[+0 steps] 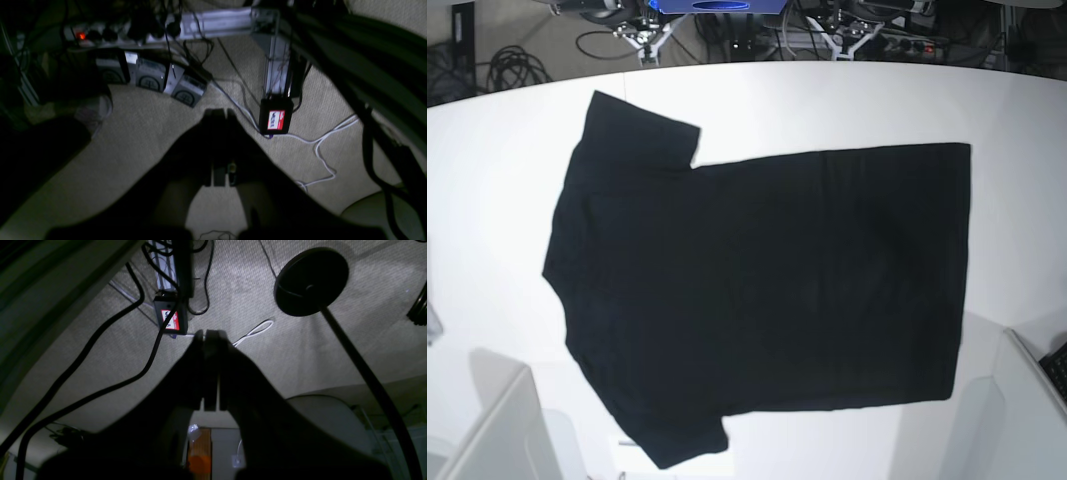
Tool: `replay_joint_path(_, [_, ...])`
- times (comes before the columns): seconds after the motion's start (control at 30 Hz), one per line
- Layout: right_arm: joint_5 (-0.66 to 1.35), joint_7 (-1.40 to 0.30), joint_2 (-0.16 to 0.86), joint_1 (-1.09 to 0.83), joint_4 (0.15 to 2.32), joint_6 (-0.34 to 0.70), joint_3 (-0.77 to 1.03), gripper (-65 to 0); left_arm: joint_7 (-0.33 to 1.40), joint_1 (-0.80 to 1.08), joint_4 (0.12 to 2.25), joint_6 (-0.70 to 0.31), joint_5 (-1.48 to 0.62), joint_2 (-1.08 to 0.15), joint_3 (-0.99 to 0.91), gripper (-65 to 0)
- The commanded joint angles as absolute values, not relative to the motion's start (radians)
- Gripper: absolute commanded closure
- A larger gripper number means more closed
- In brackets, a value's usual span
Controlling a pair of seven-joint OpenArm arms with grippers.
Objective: Fold the T-shirt properly
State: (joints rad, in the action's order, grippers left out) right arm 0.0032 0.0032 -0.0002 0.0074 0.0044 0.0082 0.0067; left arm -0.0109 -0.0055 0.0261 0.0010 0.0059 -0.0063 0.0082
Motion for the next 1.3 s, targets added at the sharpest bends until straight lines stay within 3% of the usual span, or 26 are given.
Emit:
replay_joint_path(0.0, [0.005, -0.001, 0.008, -0.004, 0.002, 0.002, 0.005, 0.0, -0.005, 0.012, 0.024, 0.007, 0.004, -0.01, 0.012, -0.3])
replay_joint_path(0.67, [0.004, 0.064, 0.008, -0.079, 0.09, 0.002, 0.004, -0.9, -0.007, 0.073, 0.09, 0.007, -0.005, -0.008, 0.002, 0.0])
replay_joint_path(0.73, [0.004, 0.059, 0.008, -0.077, 0.09, 0.002, 0.004, -7.1, 0.001, 0.077, 0.088, 0.007, -0.005, -0.007, 0.007, -0.3])
replay_joint_path(0.8, [0.004, 0.018, 0.01, -0.077, 0.09, 0.002, 0.002, -19.5, -0.001, 0.079, 0.093, 0.007, 0.002, -0.007, 0.01, -0.5])
replay_joint_path(0.87, [0.004, -0.01, 0.01, -0.077, 0.091, 0.002, 0.002, -27.0, -0.001, 0.079, 0.093, 0.007, -0.004, -0.008, 0.01, -0.5])
replay_joint_path(0.93, [0.004, -0.007, 0.01, -0.081, 0.091, 0.002, 0.002, -28.8, -0.002, 0.079, 0.093, 0.007, -0.004, -0.008, 0.002, -0.7])
replay_joint_path(1.0, [0.004, -0.008, 0.01, -0.082, 0.091, 0.002, 0.002, -26.7, -0.002, 0.079, 0.093, 0.007, -0.004, -0.01, 0.002, -1.0])
replay_joint_path(1.07, [0.004, -0.012, 0.01, -0.084, 0.091, 0.002, 0.002, -19.8, 0.002, 0.079, 0.093, 0.007, -0.005, -0.01, 0.001, -6.6])
replay_joint_path(1.17, [0.004, -0.008, 0.01, -0.084, 0.091, 0.002, 0.002, 0.0, -0.001, 0.079, 0.093, 0.007, -0.005, -0.01, 0.001, -25.7])
replay_joint_path(1.23, [0.004, -0.008, 0.01, -0.082, 0.091, 0.002, 0.002, 0.0, -0.005, 0.081, 0.093, 0.007, -0.002, -0.008, 0.01, -37.7])
replay_joint_path(1.27, [0.004, -0.008, 0.01, -0.082, 0.091, 0.002, 0.002, 0.0, -0.005, 0.087, 0.094, 0.007, -0.004, -0.008, 0.01, -39.3])
